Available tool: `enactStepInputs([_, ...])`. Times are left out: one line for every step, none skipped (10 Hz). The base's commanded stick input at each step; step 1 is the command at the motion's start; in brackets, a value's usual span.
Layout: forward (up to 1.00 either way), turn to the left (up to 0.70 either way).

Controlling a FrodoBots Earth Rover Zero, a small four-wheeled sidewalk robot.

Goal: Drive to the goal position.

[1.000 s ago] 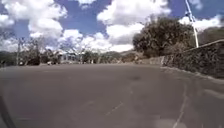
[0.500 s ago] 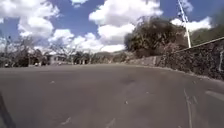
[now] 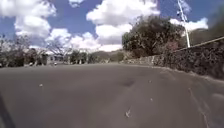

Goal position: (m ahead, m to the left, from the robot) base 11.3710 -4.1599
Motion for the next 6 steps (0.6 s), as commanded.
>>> enactStepInputs([0.7,0.0])
enactStepInputs([0.7,0.0])
enactStepInputs([0.7,0.0])
enactStepInputs([0.7,0.0])
enactStepInputs([0.7,0.0])
enactStepInputs([0.7,0.0])
